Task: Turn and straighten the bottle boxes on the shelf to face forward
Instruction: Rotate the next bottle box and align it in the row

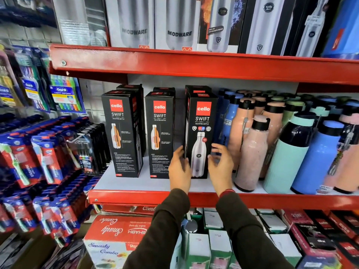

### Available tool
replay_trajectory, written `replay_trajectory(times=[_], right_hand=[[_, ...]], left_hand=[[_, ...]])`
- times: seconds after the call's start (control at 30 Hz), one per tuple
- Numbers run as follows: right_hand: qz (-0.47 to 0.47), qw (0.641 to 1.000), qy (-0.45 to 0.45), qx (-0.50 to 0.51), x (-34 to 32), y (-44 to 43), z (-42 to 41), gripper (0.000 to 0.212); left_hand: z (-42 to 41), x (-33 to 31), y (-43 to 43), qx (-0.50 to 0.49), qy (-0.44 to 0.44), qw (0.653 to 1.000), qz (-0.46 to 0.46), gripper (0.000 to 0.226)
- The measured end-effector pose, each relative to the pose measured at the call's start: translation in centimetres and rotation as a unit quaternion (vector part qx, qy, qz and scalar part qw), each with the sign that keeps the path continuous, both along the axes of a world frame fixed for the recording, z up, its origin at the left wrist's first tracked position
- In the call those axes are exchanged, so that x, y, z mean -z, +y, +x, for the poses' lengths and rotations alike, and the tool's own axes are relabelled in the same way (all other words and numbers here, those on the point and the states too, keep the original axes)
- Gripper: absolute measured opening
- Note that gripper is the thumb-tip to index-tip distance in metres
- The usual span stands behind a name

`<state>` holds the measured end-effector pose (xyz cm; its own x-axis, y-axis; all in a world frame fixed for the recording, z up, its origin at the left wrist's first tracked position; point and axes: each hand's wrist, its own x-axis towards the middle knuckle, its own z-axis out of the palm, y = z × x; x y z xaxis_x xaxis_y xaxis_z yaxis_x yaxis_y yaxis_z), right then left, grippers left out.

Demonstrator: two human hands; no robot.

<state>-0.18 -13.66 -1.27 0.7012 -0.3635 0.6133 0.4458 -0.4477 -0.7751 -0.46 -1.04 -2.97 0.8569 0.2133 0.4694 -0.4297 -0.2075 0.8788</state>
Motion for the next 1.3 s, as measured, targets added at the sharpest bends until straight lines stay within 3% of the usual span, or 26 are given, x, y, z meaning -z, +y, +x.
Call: replay_trajectory(times=[0.1,0.23,0.4,0.57,0.63,0.77,0.87,1.07,1.3], right_hand=[[0.001,0.999,-0.031,-0.021,-0.2,1.5,-1.3,0.036],[0.001,0.996,-0.024,-0.081,-0.2,4.4,-1.6,0.036],[-0.021,0.981,0.091,-0.169,-0.1,8.1,-0.6,0.047],[-0.058,0.968,0.173,-0.171,0.3,9.9,1.3,0.05],[-0.056,0.969,0.182,-0.161,0.5,10.5,1.6,0.049],[-0.03,0.97,0.174,-0.167,0.9,11.4,1.6,0.052],[-0.021,0.975,0.153,-0.161,1.2,11.5,1.1,0.068],[-0.037,0.983,0.117,-0.138,1.0,11.8,0.3,0.086],[0.031,0.993,0.077,-0.081,0.5,12.8,-0.4,0.09]], left_hand=[[-1.4,-0.7,1.2,-0.016,-0.071,0.997,0.003,0.04],[-1.8,-1.7,3.6,-0.121,-0.131,0.983,0.035,0.046],[-0.4,-2.0,7.4,-0.108,-0.052,0.992,0.034,0.057],[1.7,-0.9,10.1,-0.053,0.084,0.995,0.012,0.046],[2.1,-0.5,10.7,-0.04,0.102,0.994,-0.008,0.042],[2.3,-0.2,11.6,-0.032,0.094,0.995,-0.018,0.038],[2.2,-0.1,12.0,-0.007,0.094,0.995,-0.035,0.039],[0.7,-0.4,12.2,0.016,0.079,0.984,-0.161,0.039],[-0.8,-0.9,12.1,0.007,-0.003,0.989,-0.148,0.041]])
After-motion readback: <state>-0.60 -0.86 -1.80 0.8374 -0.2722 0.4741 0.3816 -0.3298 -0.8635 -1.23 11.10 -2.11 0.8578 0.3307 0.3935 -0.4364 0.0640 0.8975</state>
